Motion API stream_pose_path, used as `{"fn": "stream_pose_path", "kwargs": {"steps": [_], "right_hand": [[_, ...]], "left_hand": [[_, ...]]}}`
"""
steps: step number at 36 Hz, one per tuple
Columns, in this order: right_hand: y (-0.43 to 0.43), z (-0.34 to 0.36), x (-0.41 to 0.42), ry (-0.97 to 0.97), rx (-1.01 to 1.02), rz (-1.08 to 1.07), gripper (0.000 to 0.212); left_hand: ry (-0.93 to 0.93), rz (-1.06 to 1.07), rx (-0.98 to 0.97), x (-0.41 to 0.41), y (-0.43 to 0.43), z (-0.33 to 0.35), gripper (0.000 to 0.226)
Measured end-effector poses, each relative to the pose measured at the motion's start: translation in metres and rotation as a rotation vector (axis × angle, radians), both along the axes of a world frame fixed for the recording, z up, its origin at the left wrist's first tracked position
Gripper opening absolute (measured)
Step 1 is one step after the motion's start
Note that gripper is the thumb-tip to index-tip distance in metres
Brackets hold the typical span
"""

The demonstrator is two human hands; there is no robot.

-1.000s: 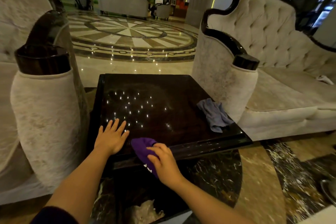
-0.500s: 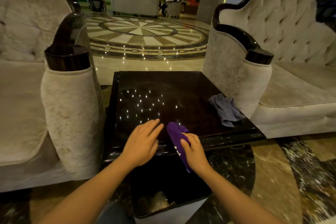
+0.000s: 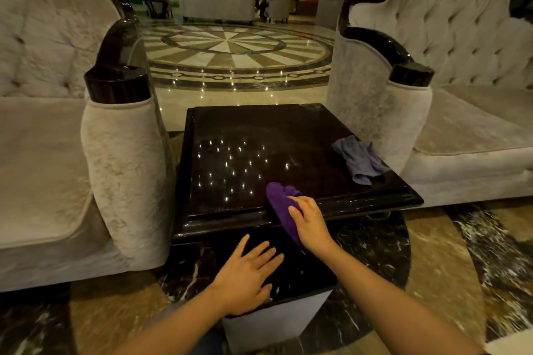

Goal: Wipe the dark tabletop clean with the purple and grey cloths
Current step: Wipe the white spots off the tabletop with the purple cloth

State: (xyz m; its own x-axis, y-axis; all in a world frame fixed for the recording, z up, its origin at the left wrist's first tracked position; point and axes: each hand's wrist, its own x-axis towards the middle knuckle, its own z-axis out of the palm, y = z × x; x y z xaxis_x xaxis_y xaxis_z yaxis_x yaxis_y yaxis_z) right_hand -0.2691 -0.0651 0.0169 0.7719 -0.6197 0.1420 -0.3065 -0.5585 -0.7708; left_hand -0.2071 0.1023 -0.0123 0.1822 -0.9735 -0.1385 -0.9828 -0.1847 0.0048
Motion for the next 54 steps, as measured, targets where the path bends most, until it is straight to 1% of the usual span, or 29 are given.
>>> {"fn": "stream_pose_path", "kwargs": {"steps": [2,3,4,6,7,8,10,12,17,20,22,25,28,29,32,34,36,39,44,46,49,51,54], "right_hand": [[0.001,0.002,0.001,-0.001,0.019,-0.002,0.033],[0.001,0.003,0.002,-0.004,0.034,-0.003,0.034],[0.001,0.004,0.002,-0.008,0.052,-0.006,0.034],[0.001,0.006,0.003,-0.020,0.082,-0.014,0.033],[0.001,0.007,0.004,-0.028,0.099,-0.021,0.033],[0.002,0.008,0.003,-0.035,0.120,-0.027,0.033],[0.003,0.010,0.004,-0.056,0.165,-0.032,0.034],[0.002,0.013,0.005,-0.085,0.221,-0.035,0.035],[-0.001,0.022,0.007,-0.141,0.341,-0.084,0.036],[-0.003,0.029,0.009,-0.162,0.417,-0.113,0.035],[-0.006,0.033,0.010,-0.157,0.430,-0.131,0.036],[-0.011,0.037,0.011,-0.152,0.423,-0.145,0.036],[-0.016,0.040,0.012,-0.150,0.413,-0.139,0.036],[-0.017,0.041,0.013,-0.142,0.407,-0.132,0.036],[-0.021,0.042,0.013,-0.106,0.375,-0.109,0.036],[-0.026,0.046,0.015,-0.093,0.340,-0.102,0.036],[-0.035,0.052,0.019,-0.092,0.316,-0.108,0.037],[-0.053,0.062,0.028,-0.092,0.292,-0.130,0.038],[-0.097,0.074,0.052,-0.083,0.204,-0.167,0.041],[-0.118,0.077,0.064,-0.079,0.186,-0.208,0.040],[-0.154,0.075,0.083,-0.022,0.114,-0.273,0.038],[-0.177,0.074,0.093,0.024,0.083,-0.301,0.037],[-0.213,0.072,0.113,0.098,-0.055,-0.310,0.038]], "left_hand": [[-0.075,0.029,-0.101,0.000,0.002,0.008,0.066],[-0.106,0.070,-0.118,-0.001,0.001,0.015,0.068],[-0.163,0.095,-0.186,-0.002,-0.001,0.020,0.069],[-0.076,0.038,-0.212,-0.001,-0.005,0.016,0.072],[-0.032,0.014,-0.195,0.000,-0.009,0.011,0.070],[-0.013,0.011,-0.179,-0.001,-0.011,0.007,0.069],[-0.035,-0.005,-0.218,-0.003,-0.013,0.003,0.070],[-0.003,0.006,-0.199,-0.006,-0.016,-0.003,0.072],[-0.013,-0.025,-0.142,-0.007,-0.024,-0.013,0.072],[-0.043,-0.084,0.001,-0.008,-0.027,-0.022,0.068],[-0.073,-0.072,0.063,-0.007,-0.026,-0.026,0.066],[-0.059,-0.022,0.047,-0.005,-0.024,-0.023,0.062],[-0.047,0.045,-0.040,0.002,-0.025,-0.009,0.060],[-0.062,0.062,-0.081,0.006,-0.026,-0.003,0.060],[-0.195,0.122,-0.300,0.021,-0.030,0.017,0.060],[-0.168,0.189,-0.371,0.035,-0.038,0.029,0.061],[-0.121,0.257,-0.373,0.056,-0.046,0.036,0.066],[0.017,0.393,-0.295,0.095,-0.064,0.038,0.059],[0.060,0.551,-0.239,0.147,-0.089,0.039,0.055],[0.099,0.591,-0.194,0.163,-0.099,0.037,0.054],[0.168,0.618,-0.134,0.181,-0.115,0.031,0.053],[0.179,0.629,-0.119,0.190,-0.123,0.027,0.053],[0.166,0.634,-0.085,0.204,-0.132,0.020,0.053]]}}
